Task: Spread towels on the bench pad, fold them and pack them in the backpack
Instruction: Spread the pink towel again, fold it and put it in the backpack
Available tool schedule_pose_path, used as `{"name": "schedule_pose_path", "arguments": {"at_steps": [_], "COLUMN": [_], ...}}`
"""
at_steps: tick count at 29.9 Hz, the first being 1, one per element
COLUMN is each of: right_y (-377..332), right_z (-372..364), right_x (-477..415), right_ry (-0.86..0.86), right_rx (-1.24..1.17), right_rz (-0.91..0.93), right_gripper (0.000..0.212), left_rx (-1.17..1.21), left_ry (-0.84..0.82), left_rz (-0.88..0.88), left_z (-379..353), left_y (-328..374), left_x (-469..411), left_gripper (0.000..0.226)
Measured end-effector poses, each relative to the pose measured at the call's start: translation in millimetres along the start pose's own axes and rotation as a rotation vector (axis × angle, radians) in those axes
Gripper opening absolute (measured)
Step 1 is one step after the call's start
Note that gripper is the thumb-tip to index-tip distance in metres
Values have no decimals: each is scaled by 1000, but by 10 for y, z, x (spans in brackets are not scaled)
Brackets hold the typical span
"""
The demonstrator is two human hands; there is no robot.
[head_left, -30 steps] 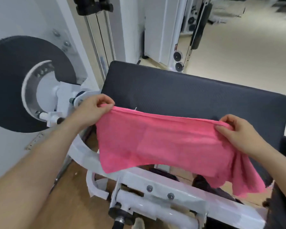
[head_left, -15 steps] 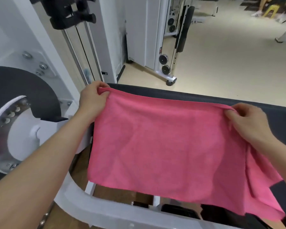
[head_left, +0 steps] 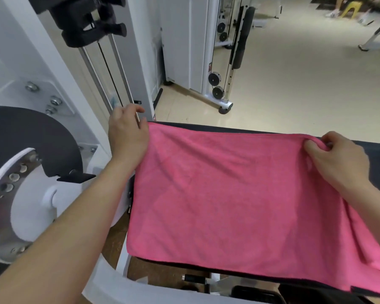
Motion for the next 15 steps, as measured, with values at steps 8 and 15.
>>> {"name": "schedule_pose_path", "arguments": {"at_steps": [8,15], "right_y": [42,751], "right_z": [24,161], "right_x": [99,373], "right_ry": [-143,-313], "right_rx": [15,84], "right_rz": [39,109], "right_gripper": [38,51], "left_rx": [-168,-226], "left_ry": [-599,-651], "left_rz": [-408,-343], "left_z": [-583,-563], "left_y": [584,588], "left_x": [1301,1194], "left_gripper": [52,60]}}
Point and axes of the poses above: each hand's wrist, its own x-axis away from the middle knuckle, its own z-axis out of the back of the hand, y = z × x, the point moved 3 cm from there along -x, towards the middle knuckle, and after that the axes turned 14 degrees about x, right-handed, at the moved point
